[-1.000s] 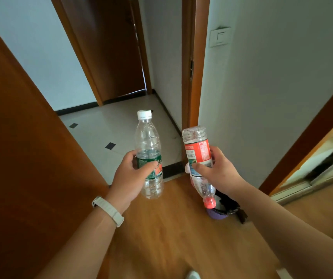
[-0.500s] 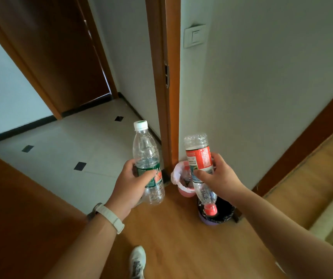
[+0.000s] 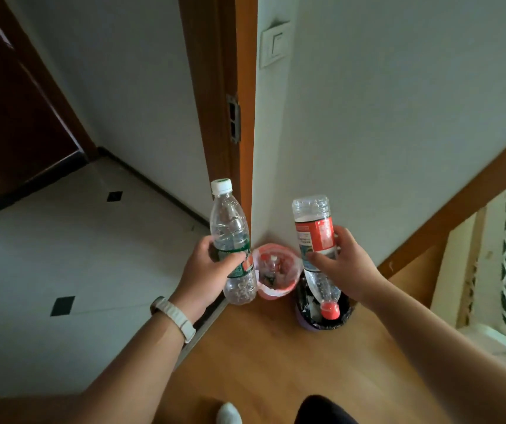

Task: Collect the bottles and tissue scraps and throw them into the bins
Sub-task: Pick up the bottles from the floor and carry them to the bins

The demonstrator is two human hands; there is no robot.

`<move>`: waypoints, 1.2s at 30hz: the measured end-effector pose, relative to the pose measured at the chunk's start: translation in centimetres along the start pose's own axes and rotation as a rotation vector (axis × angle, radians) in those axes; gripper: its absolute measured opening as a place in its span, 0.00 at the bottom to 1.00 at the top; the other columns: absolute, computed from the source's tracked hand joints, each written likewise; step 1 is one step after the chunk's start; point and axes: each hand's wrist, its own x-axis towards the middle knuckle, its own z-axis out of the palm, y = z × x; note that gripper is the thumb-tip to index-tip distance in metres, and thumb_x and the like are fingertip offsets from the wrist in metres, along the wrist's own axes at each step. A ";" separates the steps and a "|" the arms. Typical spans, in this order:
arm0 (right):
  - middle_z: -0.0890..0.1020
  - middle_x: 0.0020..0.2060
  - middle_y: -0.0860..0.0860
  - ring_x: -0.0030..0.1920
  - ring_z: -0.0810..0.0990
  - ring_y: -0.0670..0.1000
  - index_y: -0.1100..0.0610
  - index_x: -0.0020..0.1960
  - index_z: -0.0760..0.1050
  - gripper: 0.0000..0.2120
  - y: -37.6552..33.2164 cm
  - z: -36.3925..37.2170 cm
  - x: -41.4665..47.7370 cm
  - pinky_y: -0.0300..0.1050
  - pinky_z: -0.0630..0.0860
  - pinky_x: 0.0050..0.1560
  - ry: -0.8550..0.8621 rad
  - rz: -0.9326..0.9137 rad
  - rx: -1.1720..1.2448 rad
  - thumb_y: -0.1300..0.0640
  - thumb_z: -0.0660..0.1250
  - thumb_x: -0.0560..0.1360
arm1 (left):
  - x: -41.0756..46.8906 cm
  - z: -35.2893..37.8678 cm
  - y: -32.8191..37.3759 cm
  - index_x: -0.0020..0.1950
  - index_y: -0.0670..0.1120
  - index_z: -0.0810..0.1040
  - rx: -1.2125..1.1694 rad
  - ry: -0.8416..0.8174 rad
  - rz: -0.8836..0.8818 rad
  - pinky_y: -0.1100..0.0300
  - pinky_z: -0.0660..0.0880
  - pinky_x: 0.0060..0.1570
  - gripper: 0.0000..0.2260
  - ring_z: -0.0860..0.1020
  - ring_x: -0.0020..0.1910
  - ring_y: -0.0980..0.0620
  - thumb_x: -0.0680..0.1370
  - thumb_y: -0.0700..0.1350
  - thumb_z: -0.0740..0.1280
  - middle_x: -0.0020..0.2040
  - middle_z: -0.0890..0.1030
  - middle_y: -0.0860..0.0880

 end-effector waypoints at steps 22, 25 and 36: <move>0.80 0.47 0.41 0.45 0.80 0.41 0.45 0.61 0.66 0.26 15.4 3.6 21.3 0.44 0.78 0.45 0.058 0.378 0.181 0.45 0.74 0.69 | 24.4 10.9 -8.5 0.58 0.55 0.74 0.204 -0.180 -0.233 0.63 0.76 0.46 0.20 0.81 0.49 0.60 0.70 0.49 0.77 0.51 0.83 0.56; 0.79 0.48 0.41 0.45 0.80 0.39 0.46 0.62 0.65 0.27 18.2 5.0 25.0 0.38 0.75 0.41 0.038 0.410 0.197 0.46 0.75 0.69 | 28.4 13.2 -11.8 0.59 0.56 0.74 0.237 -0.197 -0.272 0.59 0.78 0.48 0.22 0.81 0.50 0.58 0.68 0.52 0.77 0.52 0.82 0.55; 0.80 0.54 0.44 0.51 0.81 0.45 0.50 0.67 0.66 0.33 29.8 14.9 34.2 0.46 0.80 0.52 0.102 0.525 0.195 0.45 0.77 0.67 | 40.3 20.1 -27.3 0.56 0.54 0.77 0.248 -0.286 -0.355 0.59 0.77 0.50 0.19 0.82 0.50 0.57 0.69 0.45 0.77 0.51 0.84 0.55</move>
